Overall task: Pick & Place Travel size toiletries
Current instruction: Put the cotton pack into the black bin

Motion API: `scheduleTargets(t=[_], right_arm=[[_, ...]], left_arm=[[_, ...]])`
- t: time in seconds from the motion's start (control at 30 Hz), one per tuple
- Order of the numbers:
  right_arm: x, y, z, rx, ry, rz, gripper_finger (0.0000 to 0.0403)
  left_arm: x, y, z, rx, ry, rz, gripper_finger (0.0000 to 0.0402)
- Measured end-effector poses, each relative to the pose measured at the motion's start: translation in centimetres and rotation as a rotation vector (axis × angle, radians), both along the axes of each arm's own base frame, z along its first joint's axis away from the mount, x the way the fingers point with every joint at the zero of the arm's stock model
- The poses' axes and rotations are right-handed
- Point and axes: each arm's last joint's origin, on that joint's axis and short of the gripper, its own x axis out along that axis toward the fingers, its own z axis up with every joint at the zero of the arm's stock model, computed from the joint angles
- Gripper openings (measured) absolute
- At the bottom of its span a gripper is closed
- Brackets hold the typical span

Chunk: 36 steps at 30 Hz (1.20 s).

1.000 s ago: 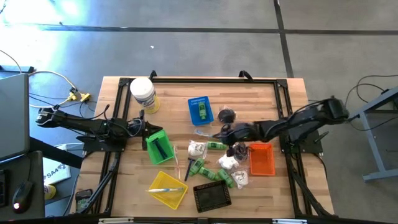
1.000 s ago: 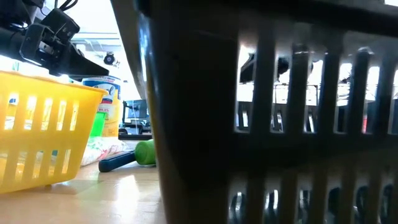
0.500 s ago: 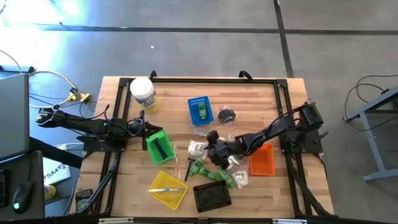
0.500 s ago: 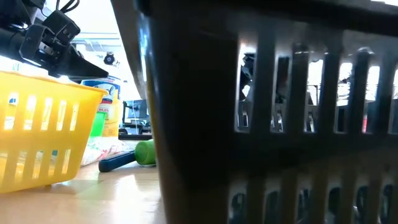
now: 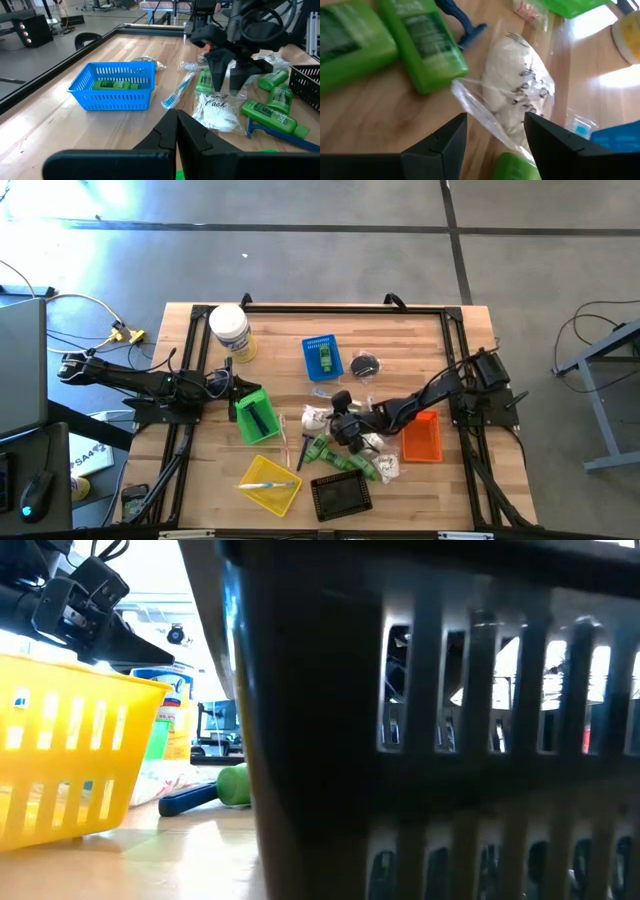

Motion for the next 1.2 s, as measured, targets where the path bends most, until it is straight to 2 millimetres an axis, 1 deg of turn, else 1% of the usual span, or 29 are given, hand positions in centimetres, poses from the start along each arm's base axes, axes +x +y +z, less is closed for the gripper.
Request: scheduleTargets(t=[0.23,0.4,0.5,0.57,0.67,0.7,0.87,0.93,1.03,1.2], right_arm=[[0.4,-1.1,0.1,0.074,-0.002,0.012,0.0161],[0.5,-1.2,0.1,0.099,-0.006,0.042,0.0132],[0.5,-1.2,0.1,0.101,-0.008,0.051,0.0105],[0.6,-1.2,0.3,0.094,-0.024,0.045,0.0076],[0.6,-1.2,0.3,0.072,-0.032,0.056,0.0023],[0.6,-1.1,0.3,0.066,-0.032,0.063,0.0012],[0.6,-1.1,0.7,0.016,-0.053,0.029,0.0003],[0.5,-0.8,1.5,0.002,-0.084,0.022,0.0003],[0.2,-0.2,3.7,0.020,-0.154,0.047,0.0003],[-1.5,0.2,8.9,0.080,-0.279,0.090,0.0002]], left_arm=[[0.0,0.0,0.0,0.000,0.000,0.000,0.0000],[0.0,0.0,0.0,0.000,0.000,0.000,0.0000],[0.0,0.0,0.0,0.000,0.000,0.000,0.0000],[0.0,0.0,0.0,0.000,0.000,0.000,0.0000],[0.0,0.0,0.0,0.000,0.000,0.000,0.0000],[0.0,0.0,0.0,0.000,0.000,0.000,0.0000],[0.0,0.0,-0.1,0.001,0.008,0.000,0.0000],[0.0,0.0,-0.1,0.001,0.008,0.000,0.0000],[0.0,0.0,-0.1,0.001,0.009,0.000,0.0000],[0.0,0.0,-0.2,-0.016,0.023,0.001,0.0000]])
